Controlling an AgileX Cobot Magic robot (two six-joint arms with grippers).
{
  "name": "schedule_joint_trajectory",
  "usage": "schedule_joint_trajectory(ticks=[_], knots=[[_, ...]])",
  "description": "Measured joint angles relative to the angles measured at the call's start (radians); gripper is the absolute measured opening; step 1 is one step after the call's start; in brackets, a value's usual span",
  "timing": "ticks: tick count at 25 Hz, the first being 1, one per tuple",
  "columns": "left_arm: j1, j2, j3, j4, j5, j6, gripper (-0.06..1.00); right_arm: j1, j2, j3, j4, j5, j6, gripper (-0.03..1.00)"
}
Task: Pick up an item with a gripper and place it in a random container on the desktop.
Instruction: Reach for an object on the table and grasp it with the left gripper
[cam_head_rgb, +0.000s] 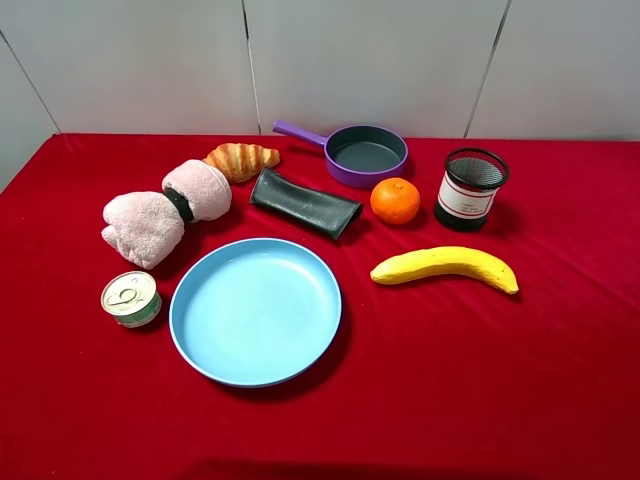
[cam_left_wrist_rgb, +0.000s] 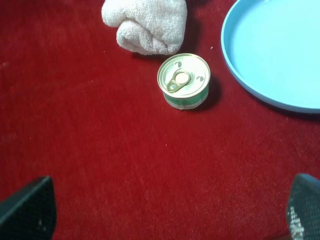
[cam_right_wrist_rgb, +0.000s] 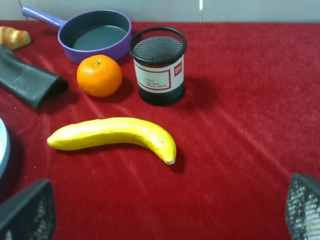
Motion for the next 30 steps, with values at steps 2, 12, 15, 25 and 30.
schedule_joint_trajectory(ticks=[2,12,15,25,30], knots=[[0.0,0.0,0.0,0.0,0.0,0.0,0.91,0.0,0.0,0.0,0.0,0.0,0.0,0.69],[0.0,0.0,0.0,0.0,0.0,0.0,0.91,0.0,0.0,0.0,0.0,0.0,0.0,0.69],[0.0,0.0,0.0,0.0,0.0,0.0,0.91,0.0,0.0,0.0,0.0,0.0,0.0,0.69],[0.0,0.0,0.0,0.0,0.0,0.0,0.91,0.0,0.0,0.0,0.0,0.0,0.0,0.69],[0.0,0.0,0.0,0.0,0.0,0.0,0.91,0.0,0.0,0.0,0.0,0.0,0.0,0.69]])
